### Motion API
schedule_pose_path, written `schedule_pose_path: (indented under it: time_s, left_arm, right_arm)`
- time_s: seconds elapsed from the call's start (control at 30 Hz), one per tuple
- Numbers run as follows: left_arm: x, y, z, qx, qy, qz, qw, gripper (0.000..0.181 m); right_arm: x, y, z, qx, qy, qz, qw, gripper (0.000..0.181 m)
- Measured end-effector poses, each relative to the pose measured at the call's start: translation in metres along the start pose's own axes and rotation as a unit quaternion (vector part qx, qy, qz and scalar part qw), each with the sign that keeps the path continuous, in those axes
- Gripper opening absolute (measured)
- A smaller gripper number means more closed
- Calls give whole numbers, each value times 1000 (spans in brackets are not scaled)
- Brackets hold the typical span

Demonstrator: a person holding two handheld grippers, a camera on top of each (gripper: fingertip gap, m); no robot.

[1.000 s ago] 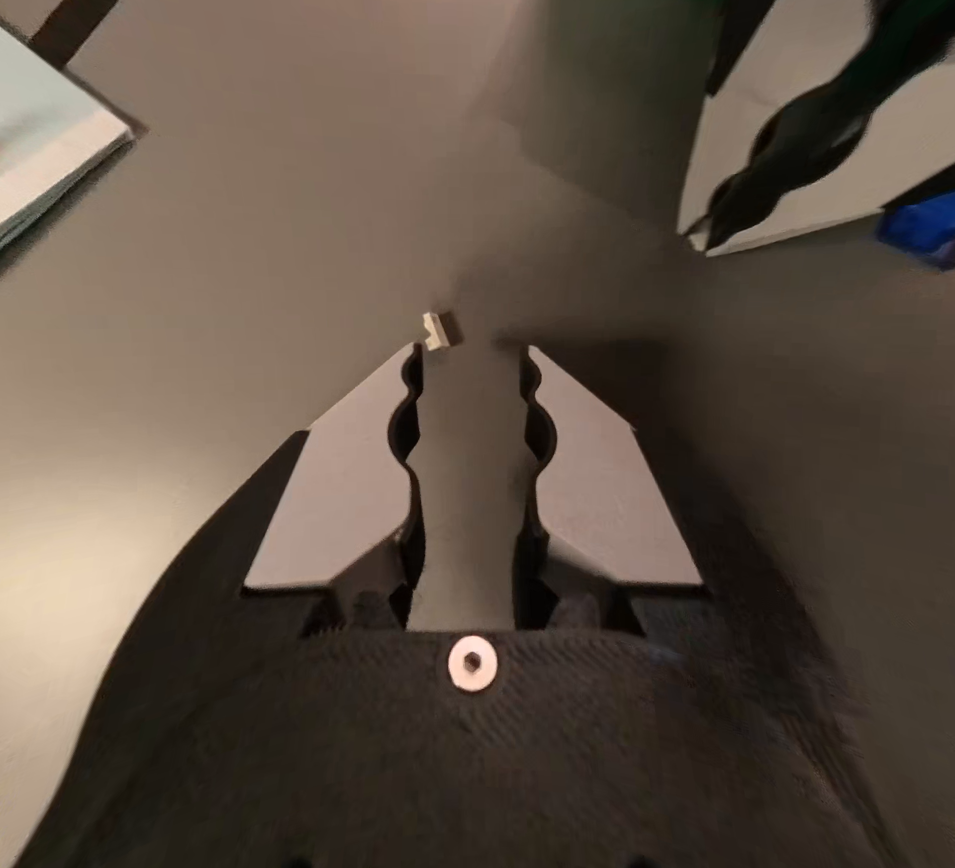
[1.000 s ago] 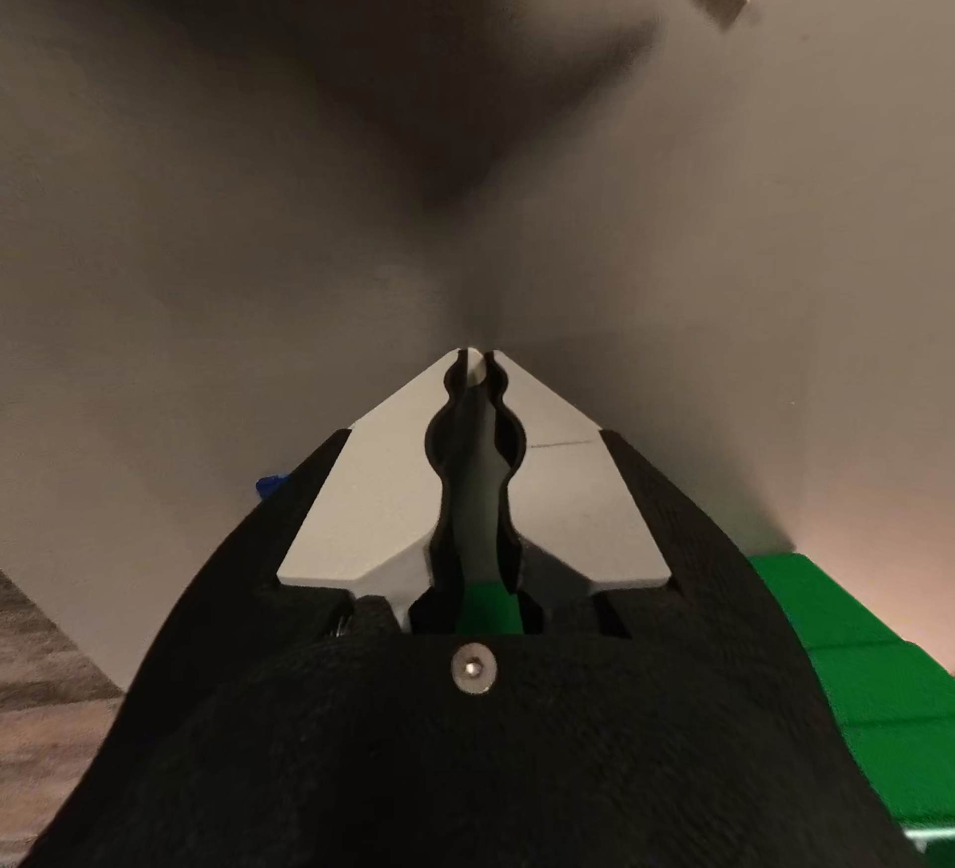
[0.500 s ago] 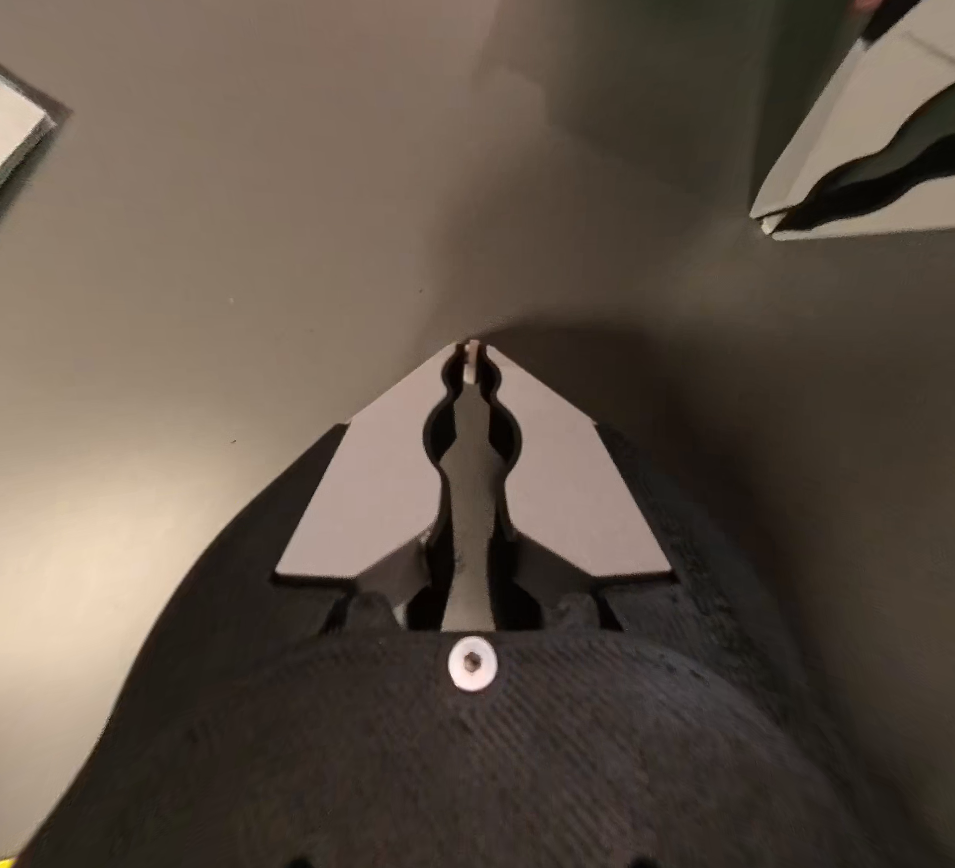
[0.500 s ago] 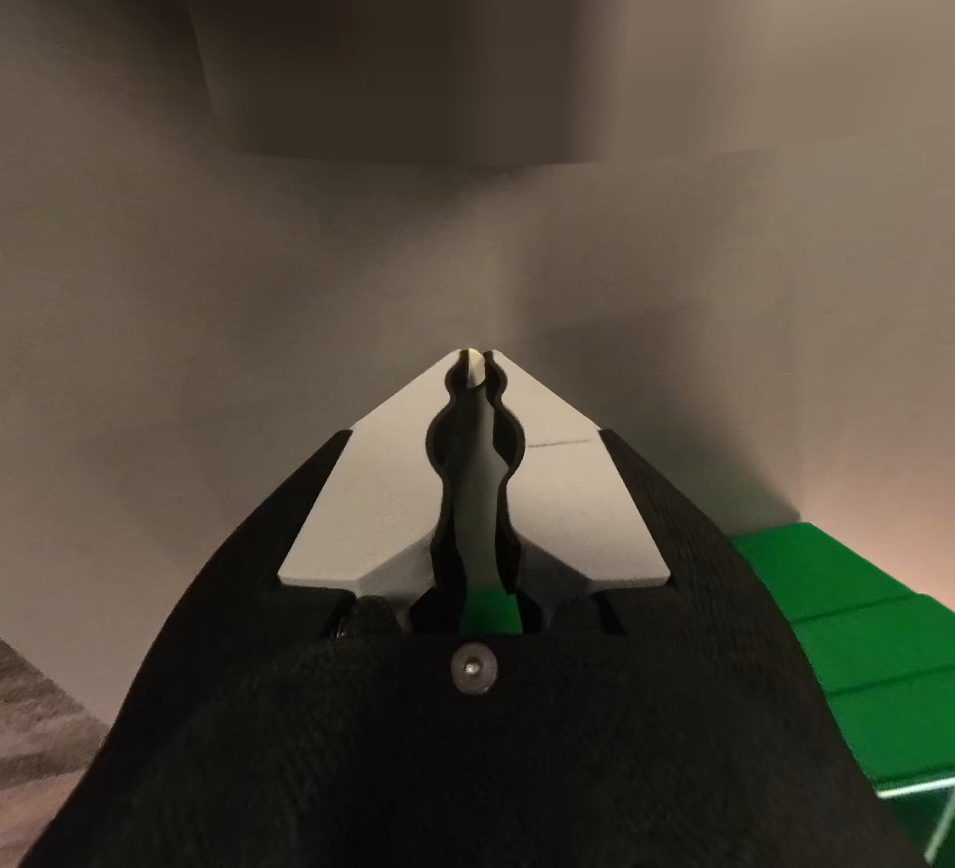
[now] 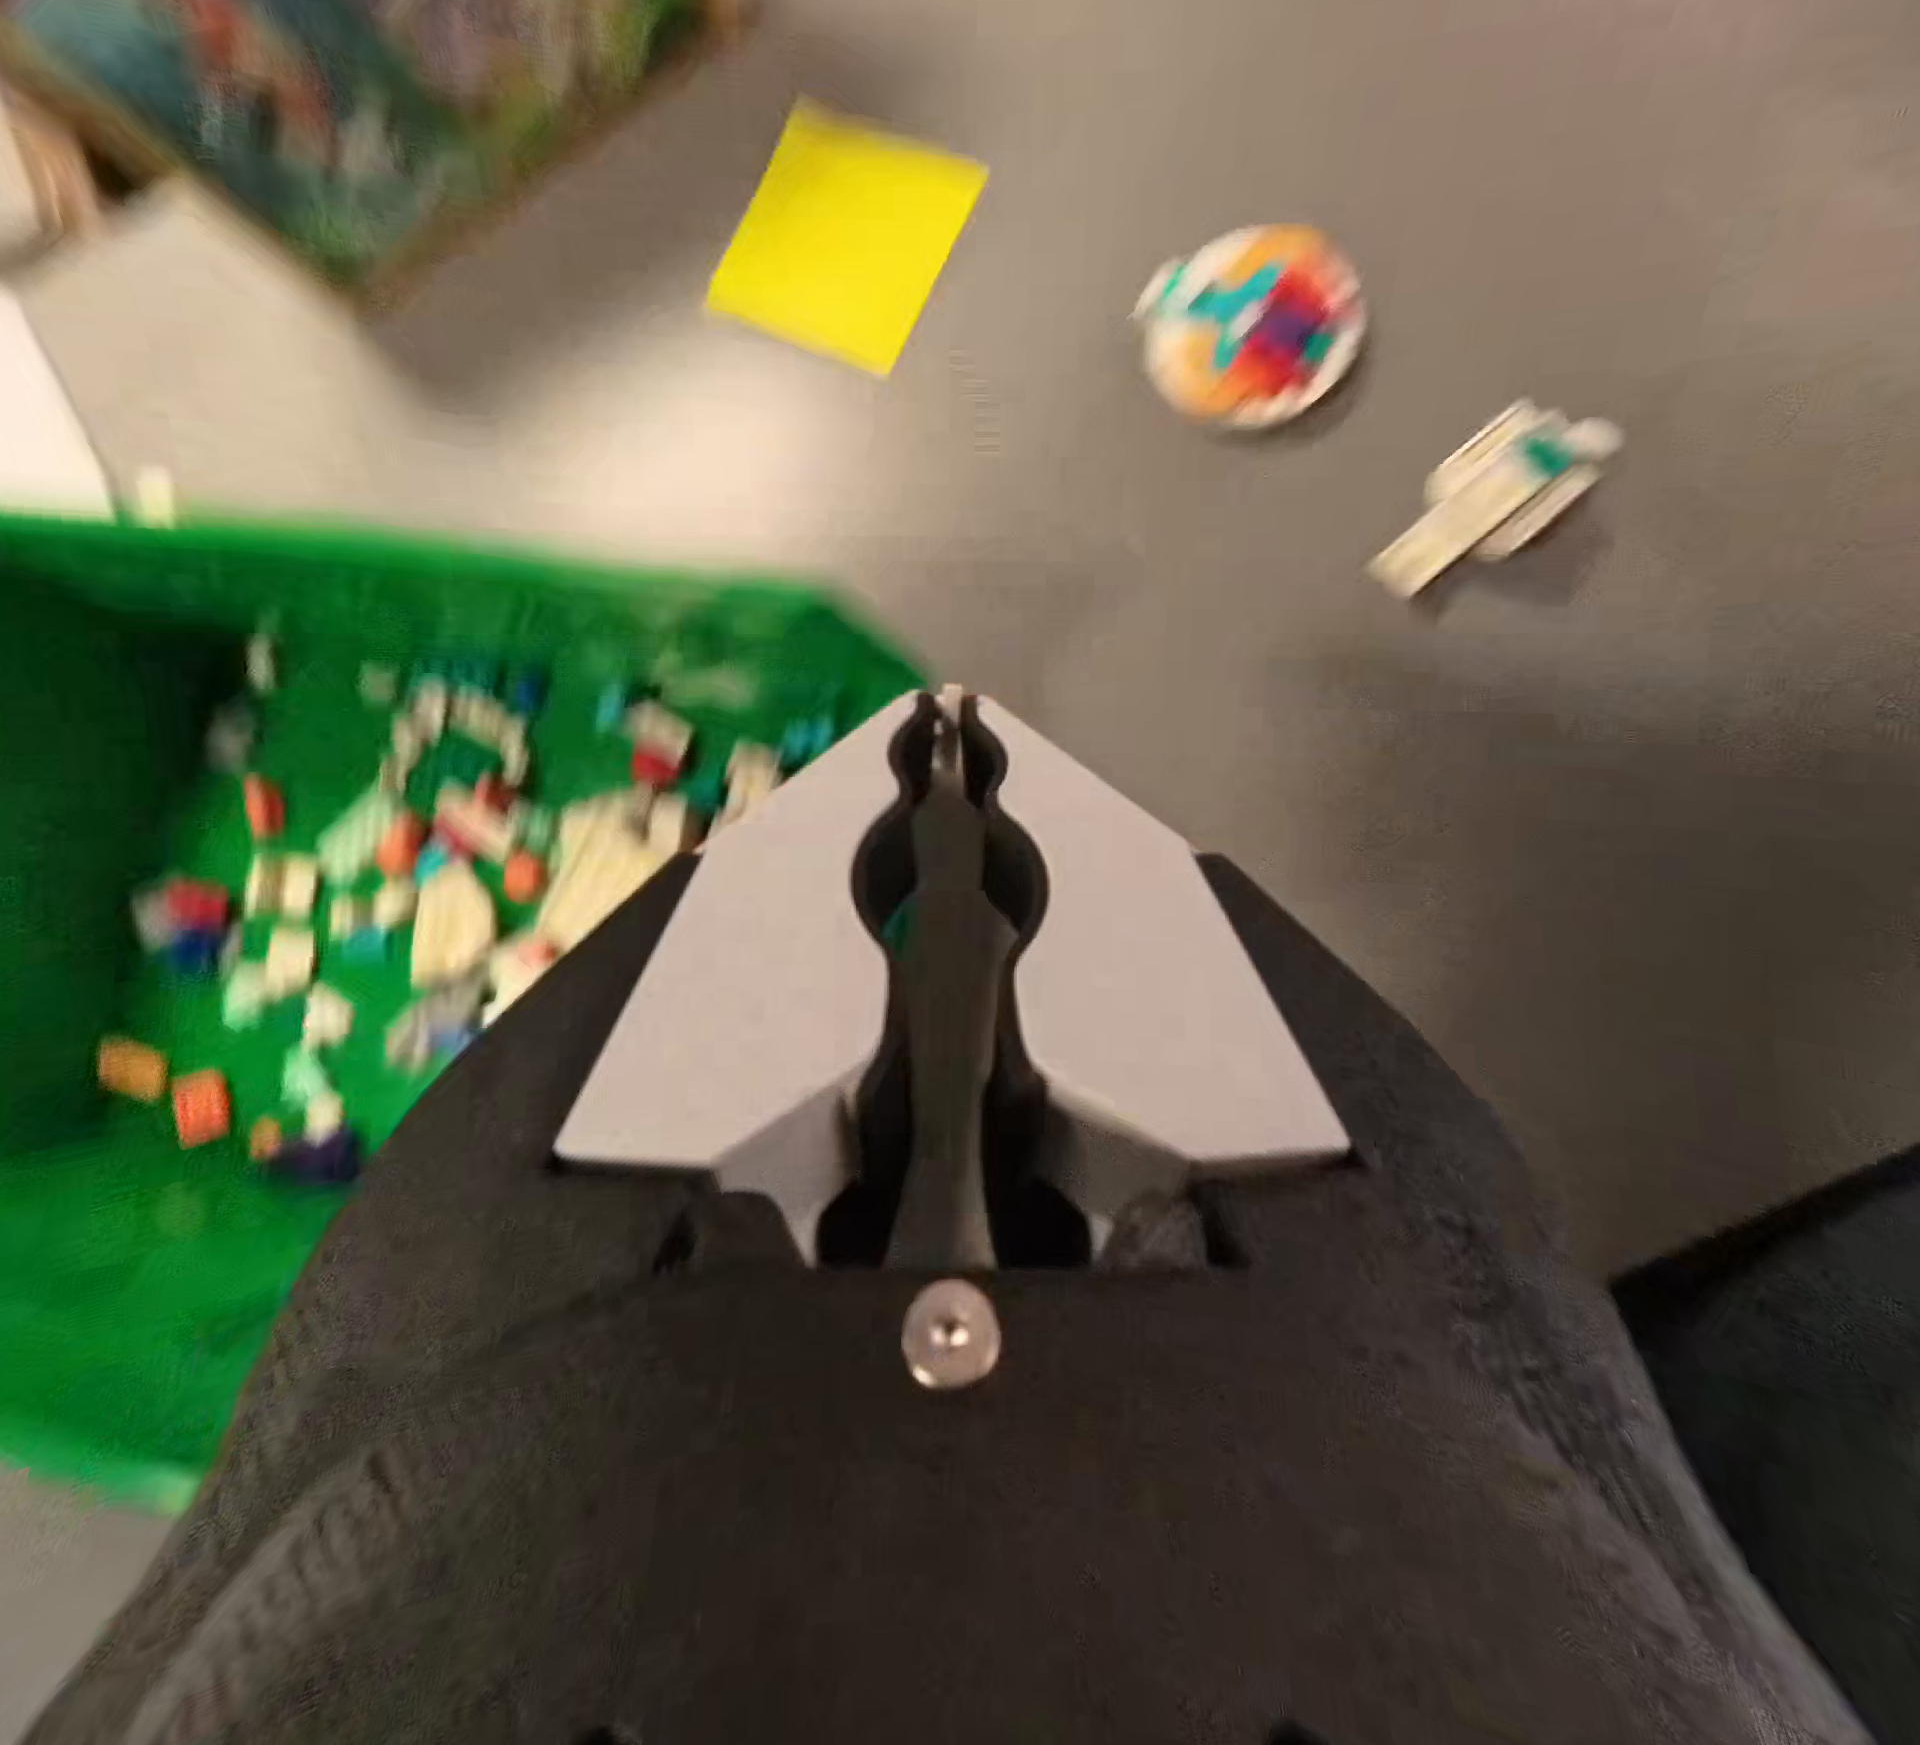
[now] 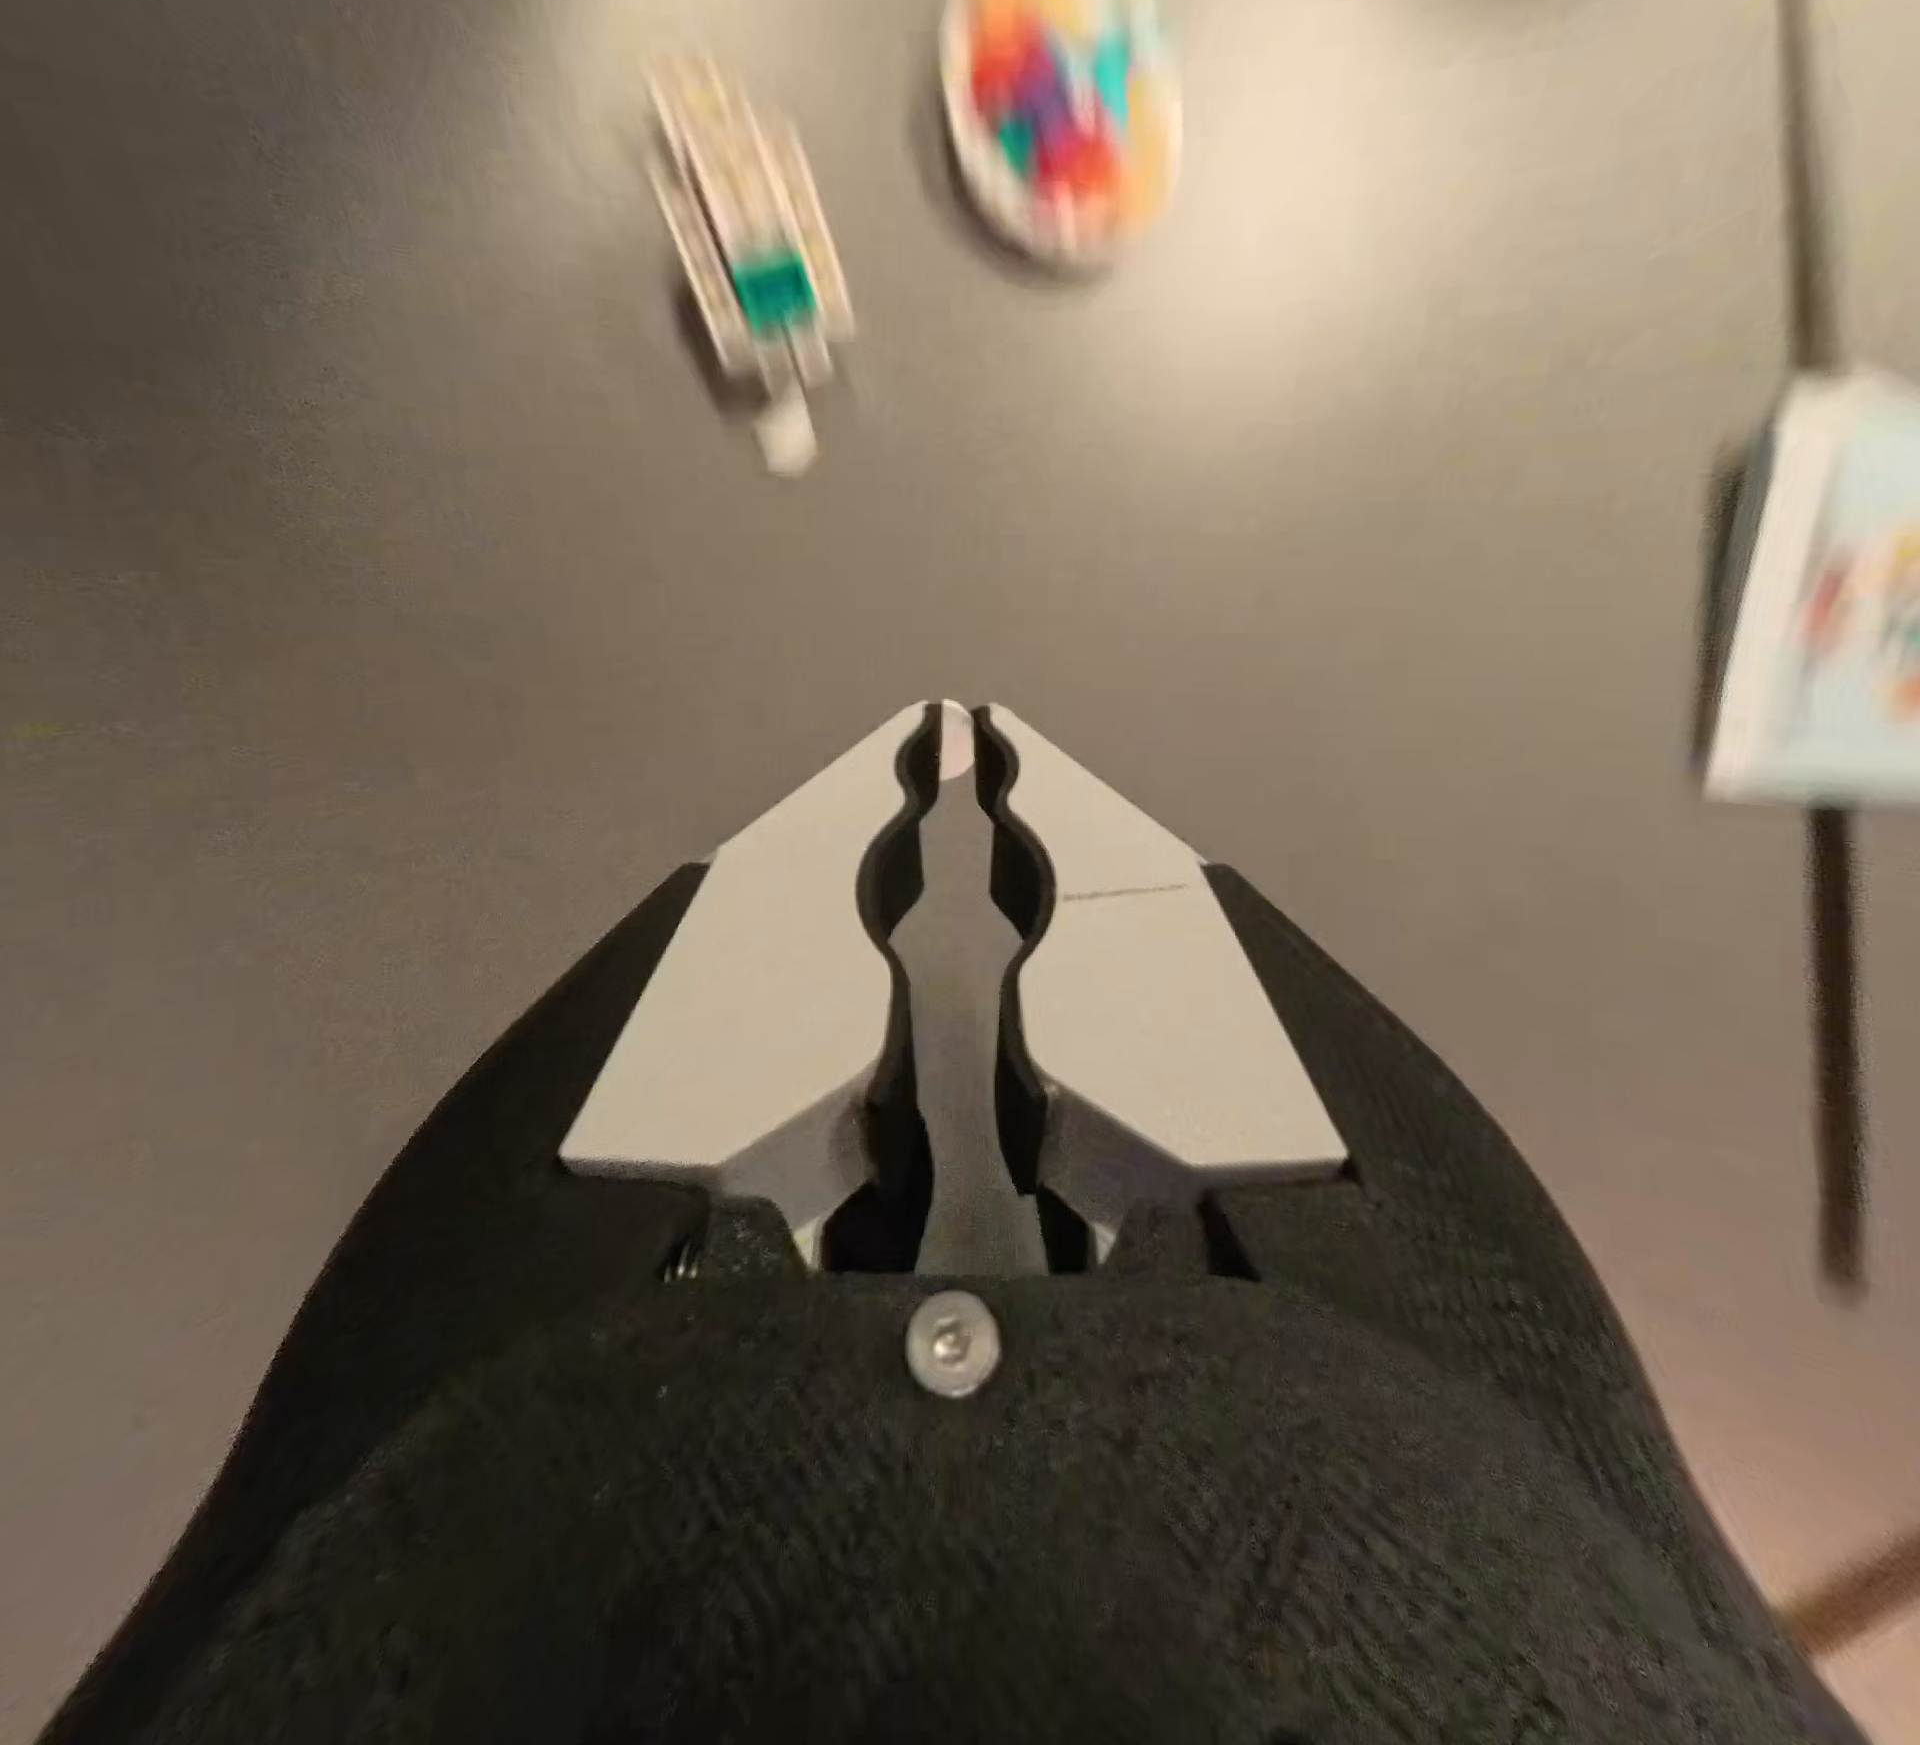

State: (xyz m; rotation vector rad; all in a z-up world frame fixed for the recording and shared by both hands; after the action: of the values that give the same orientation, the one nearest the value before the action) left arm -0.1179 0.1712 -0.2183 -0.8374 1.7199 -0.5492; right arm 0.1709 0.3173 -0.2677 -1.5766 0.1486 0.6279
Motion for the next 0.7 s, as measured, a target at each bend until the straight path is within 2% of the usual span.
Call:
schedule_pose_path:
  time_s: [0.07,0.13,0.2,0.3,0.37,0.47,0.6,0.7]
  left_arm:
    - [34,11,-30,0,-40,-83,996,6]
    - [61,26,-49,6,-66,-155,986,25]
    - [75,39,-60,4,-72,-183,980,30]
    - [87,48,-70,2,-95,-197,976,53]
    - [89,38,-78,-18,-104,-174,979,54]
    - [94,4,-100,-71,-123,-104,984,56]
    - [107,-46,-132,-103,-168,-10,980,57]
    - [110,-72,-143,-93,-190,54,976,57]
  right_arm:
    - [-69,6,-9,-7,-67,46,997,3]
    - [-140,15,-21,-32,-123,97,987,3]
    - [-203,30,-30,-56,-166,128,976,3]
    - [-268,73,-28,-86,-184,94,975,4]
    - [-296,105,-24,-105,-180,54,977,4]
    - [-322,144,-20,-120,-190,-13,974,4]
    - [-338,178,-27,-148,-199,-105,963,21]
    - [-343,192,-27,-141,-217,-137,956,30]
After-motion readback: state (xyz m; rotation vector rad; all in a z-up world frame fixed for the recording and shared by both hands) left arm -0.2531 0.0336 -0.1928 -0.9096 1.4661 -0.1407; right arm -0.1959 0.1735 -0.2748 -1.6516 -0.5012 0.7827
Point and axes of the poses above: each gripper's, where its closed fingertips meet, y out along the fingers, x out of its underside, z = x × y across the jaws, the point moved 5 cm from there along -y, back along the fingers, and after that the axes turned 15 degrees about -x, right-handed, at the moved point
